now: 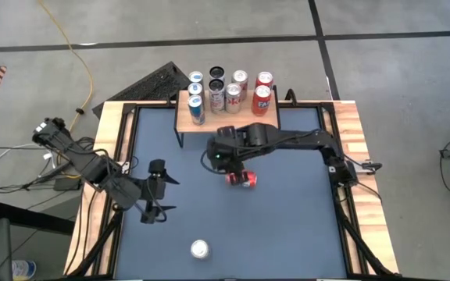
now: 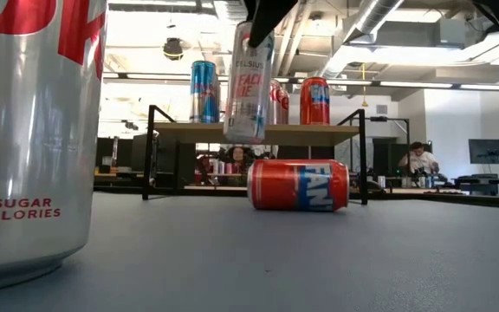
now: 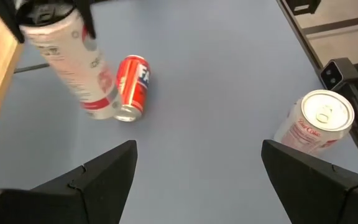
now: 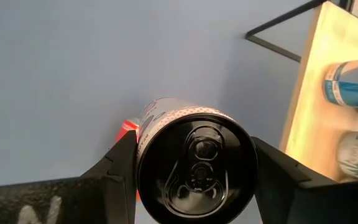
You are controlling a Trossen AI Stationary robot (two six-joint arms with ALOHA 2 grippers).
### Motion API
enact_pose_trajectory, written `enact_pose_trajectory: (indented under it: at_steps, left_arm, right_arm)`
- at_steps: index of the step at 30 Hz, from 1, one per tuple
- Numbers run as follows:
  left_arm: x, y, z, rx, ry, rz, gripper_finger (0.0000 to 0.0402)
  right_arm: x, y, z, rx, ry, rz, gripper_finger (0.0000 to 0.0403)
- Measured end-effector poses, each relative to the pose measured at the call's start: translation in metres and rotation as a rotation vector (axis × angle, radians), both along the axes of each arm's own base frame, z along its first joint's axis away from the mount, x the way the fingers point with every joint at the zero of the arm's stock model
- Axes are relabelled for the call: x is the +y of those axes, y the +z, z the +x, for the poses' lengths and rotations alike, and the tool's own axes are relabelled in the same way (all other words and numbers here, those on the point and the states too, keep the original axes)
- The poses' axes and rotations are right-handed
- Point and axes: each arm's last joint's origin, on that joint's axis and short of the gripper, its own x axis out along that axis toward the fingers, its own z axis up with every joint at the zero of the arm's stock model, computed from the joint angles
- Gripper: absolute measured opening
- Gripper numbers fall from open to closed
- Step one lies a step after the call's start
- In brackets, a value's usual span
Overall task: Place canned beverage on shelf
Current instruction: Put the pink soda can on the shelf aligned with the other pink soda can
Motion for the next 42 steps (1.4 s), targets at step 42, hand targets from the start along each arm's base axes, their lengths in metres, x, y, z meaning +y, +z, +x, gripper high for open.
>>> enact_pose_trajectory:
  at_steps: [42]
  left_arm:
    - [-0.012,0.001,-0.011,-0.051,0.038,0.078,0.0334]
  right_arm:
    - [-0.120,0.070,-0.057,-0.225,-0.140,-0.011,0.0209]
